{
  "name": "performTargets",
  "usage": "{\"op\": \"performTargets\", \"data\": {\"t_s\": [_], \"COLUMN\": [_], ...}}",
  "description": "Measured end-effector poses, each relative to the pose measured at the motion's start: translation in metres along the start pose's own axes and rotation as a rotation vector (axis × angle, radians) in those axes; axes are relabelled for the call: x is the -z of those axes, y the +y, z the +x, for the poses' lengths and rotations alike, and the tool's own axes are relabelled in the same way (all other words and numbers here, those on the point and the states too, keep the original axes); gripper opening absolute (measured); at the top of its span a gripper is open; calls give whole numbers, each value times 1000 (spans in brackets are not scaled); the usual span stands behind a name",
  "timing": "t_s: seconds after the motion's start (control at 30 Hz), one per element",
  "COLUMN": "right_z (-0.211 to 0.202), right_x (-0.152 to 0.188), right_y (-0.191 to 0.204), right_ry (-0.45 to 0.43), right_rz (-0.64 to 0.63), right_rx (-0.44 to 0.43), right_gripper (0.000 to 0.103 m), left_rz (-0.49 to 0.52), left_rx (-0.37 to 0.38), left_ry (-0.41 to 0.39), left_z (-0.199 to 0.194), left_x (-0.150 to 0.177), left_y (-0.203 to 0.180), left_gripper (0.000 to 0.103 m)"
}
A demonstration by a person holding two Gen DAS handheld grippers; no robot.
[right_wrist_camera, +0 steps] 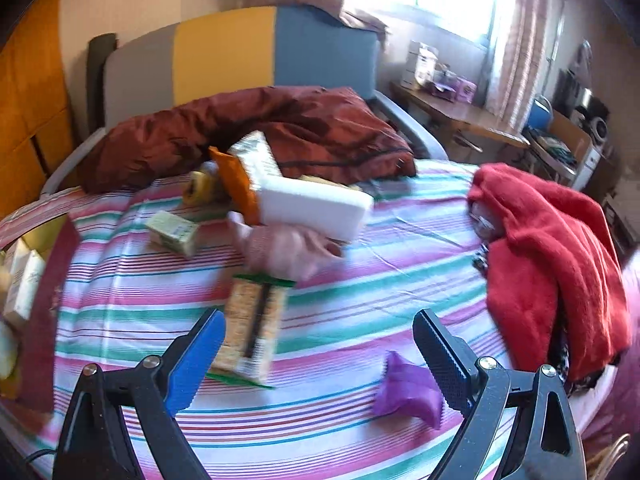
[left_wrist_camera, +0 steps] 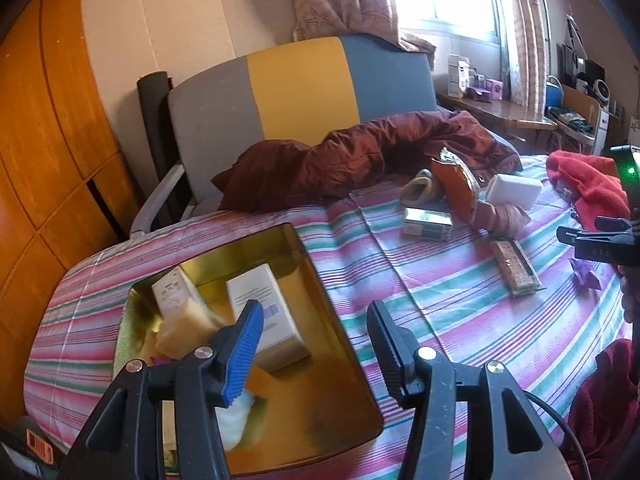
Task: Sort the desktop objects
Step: 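Withdraw both open tools from the tray back toward the pile, then grasp a purple sachet with the right tool while the left tool grasps the cracker packet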
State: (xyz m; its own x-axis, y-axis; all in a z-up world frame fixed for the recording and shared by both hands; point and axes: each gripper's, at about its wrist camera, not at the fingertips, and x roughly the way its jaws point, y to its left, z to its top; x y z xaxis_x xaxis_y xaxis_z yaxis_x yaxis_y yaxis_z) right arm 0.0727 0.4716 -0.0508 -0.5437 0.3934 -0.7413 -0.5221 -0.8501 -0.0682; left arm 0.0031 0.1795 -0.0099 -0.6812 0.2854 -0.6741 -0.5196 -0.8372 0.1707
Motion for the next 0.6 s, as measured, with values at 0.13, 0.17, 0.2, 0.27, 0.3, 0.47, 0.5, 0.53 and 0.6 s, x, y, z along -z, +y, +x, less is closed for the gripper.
{"op": "performTargets", "data": {"t_s": [0.13, 0.17, 0.2, 0.27, 0.3, 0.47, 0.5, 0.53, 0.6], "right_z": [13, 15, 17, 22, 25, 35, 39, 41, 44], "right_x": [4, 5, 6, 9, 12, 23, 25, 27, 29], "right_y": [-30, -39, -47, -67, -77, -107, -110, -111, -111], "right_ry": [42, 52, 60, 85, 100, 165, 185, 196, 216], "right_rz": [73, 99, 124, 184, 220, 325, 333, 336, 343], "right_rx": [28, 31, 42, 72, 76, 94, 103, 99, 60], "right_gripper": [95, 95, 95, 95, 95, 94, 94, 94, 93], "left_rz": [10, 15, 17, 19, 23, 43, 41, 43, 60], "left_rx": [73, 102, 124, 184, 203, 254, 282, 297, 317], "left_ry": [19, 24, 30, 49, 61, 117, 133, 144, 160], "left_z": [10, 13, 14, 20, 24, 44, 50, 54, 63], "left_x": [-4, -5, -5, -7, -7, -9, -10, -11, -14], "left_y": [-14, -19, -23, -32, -39, -64, -69, -74, -85], "left_gripper": [55, 55, 55, 55, 55, 55, 55, 55, 55]}}
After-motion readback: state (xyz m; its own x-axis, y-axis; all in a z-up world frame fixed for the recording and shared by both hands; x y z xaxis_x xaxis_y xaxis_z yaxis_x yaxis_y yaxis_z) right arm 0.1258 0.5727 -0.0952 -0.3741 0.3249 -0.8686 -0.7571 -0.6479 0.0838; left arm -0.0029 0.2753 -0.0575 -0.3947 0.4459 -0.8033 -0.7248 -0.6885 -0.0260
